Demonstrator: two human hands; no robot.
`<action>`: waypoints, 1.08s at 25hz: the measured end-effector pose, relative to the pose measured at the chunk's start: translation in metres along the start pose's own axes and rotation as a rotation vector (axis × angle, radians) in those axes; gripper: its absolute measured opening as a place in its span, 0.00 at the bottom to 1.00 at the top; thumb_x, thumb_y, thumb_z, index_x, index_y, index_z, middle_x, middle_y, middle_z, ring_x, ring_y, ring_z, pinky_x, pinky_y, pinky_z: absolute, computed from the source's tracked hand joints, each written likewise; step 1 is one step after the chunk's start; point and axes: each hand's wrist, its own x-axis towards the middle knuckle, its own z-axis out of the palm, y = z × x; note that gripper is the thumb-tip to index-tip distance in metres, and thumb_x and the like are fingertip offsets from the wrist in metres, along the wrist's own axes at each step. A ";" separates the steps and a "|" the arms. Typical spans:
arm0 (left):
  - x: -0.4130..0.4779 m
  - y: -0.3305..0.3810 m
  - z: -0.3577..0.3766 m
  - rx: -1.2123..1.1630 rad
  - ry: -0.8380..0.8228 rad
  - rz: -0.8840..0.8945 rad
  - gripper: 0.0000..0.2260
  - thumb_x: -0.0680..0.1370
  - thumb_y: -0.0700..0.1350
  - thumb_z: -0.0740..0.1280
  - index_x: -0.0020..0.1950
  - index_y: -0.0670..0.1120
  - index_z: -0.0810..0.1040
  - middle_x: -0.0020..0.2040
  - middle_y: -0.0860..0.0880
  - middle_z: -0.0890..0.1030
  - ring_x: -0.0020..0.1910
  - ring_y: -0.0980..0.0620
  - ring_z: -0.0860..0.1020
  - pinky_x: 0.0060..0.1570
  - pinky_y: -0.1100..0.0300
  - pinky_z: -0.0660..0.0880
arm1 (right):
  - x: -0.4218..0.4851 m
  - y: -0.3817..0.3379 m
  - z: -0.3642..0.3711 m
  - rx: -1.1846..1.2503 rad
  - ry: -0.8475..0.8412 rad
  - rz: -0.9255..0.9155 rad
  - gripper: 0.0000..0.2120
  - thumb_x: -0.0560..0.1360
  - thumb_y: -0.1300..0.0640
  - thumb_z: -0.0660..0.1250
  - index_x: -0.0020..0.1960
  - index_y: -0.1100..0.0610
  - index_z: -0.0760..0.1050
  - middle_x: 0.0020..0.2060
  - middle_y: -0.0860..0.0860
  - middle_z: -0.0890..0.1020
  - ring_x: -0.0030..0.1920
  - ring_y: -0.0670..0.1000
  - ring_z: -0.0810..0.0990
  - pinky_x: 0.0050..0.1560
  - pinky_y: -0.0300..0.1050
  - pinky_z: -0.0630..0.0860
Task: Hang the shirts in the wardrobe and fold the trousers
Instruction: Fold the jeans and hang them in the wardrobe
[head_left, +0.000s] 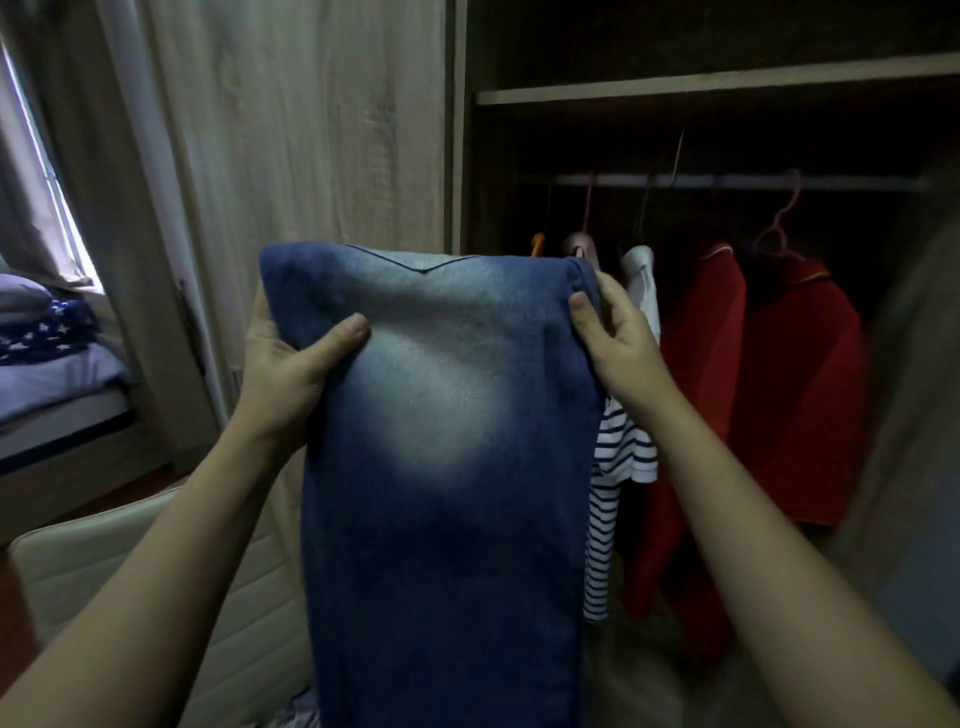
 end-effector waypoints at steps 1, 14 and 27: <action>0.003 0.003 0.002 -0.001 0.004 0.031 0.20 0.73 0.34 0.68 0.56 0.56 0.71 0.53 0.54 0.78 0.51 0.58 0.80 0.49 0.64 0.77 | -0.007 0.007 0.004 -0.041 0.137 -0.002 0.13 0.79 0.51 0.61 0.62 0.53 0.68 0.55 0.48 0.78 0.57 0.46 0.78 0.55 0.36 0.75; 0.027 0.026 -0.023 -0.034 -0.015 0.114 0.17 0.71 0.37 0.69 0.56 0.53 0.74 0.53 0.51 0.80 0.51 0.55 0.80 0.50 0.61 0.77 | -0.049 0.045 0.052 -0.100 0.403 0.024 0.36 0.63 0.22 0.54 0.53 0.52 0.66 0.40 0.39 0.74 0.39 0.32 0.76 0.39 0.31 0.70; 0.071 0.031 -0.075 0.181 -0.140 -0.468 0.28 0.63 0.46 0.76 0.62 0.48 0.74 0.55 0.47 0.81 0.53 0.47 0.80 0.49 0.52 0.76 | -0.019 0.020 0.074 0.618 -0.111 0.527 0.24 0.78 0.42 0.53 0.65 0.54 0.73 0.58 0.51 0.81 0.60 0.50 0.79 0.60 0.47 0.72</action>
